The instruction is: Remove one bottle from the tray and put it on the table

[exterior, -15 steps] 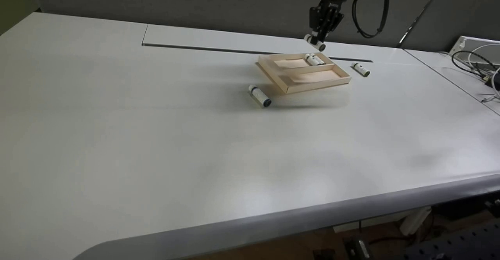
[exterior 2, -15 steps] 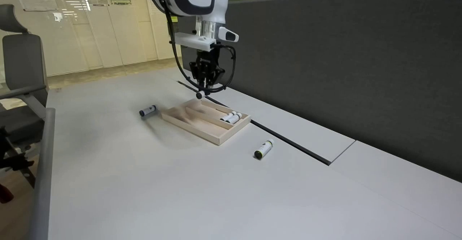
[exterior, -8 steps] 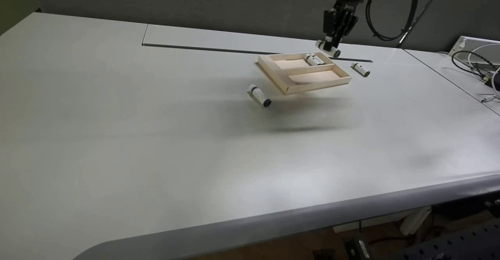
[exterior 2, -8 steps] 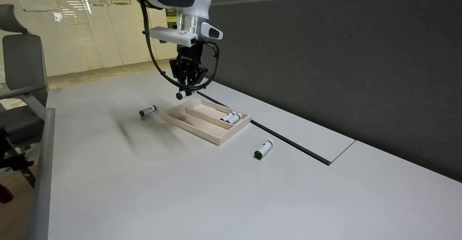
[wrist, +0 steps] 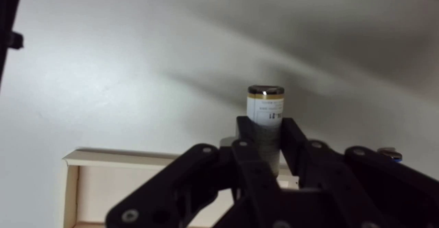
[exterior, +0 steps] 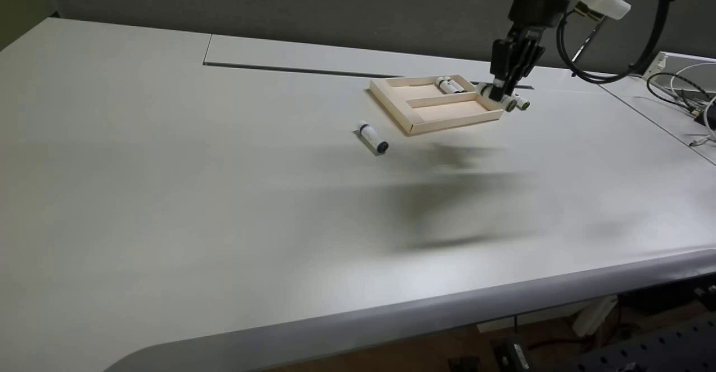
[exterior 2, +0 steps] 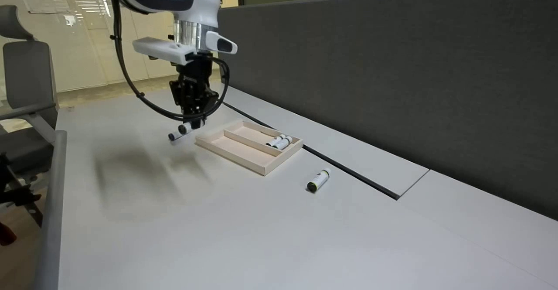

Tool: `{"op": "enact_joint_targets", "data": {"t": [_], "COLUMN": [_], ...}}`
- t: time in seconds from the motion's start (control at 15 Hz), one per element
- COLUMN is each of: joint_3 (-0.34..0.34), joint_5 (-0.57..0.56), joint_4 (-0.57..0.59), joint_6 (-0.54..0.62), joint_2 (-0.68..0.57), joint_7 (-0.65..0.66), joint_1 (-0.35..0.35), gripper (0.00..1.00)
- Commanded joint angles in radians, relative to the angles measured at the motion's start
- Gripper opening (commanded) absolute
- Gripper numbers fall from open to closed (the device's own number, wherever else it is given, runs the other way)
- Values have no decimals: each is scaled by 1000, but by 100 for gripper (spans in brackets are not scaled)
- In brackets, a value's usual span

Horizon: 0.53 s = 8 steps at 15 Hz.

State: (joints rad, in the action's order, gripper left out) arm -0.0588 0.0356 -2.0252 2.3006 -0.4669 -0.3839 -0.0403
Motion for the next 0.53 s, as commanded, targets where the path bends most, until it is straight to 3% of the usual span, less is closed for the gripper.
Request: {"op": "enact_joint_targets", "data": {"t": [0.0, 0.13, 0.47], "joint_3": [21, 35, 43], "joint_5": [-34, -62, -79], "joint_4": [-94, -85, -2], "joint_6": [139, 188, 108], "joint_2": [19, -17, -108], "joint_7": [76, 105, 133], "joint_1": [7, 14, 10], "gripper": [7, 7, 7]}}
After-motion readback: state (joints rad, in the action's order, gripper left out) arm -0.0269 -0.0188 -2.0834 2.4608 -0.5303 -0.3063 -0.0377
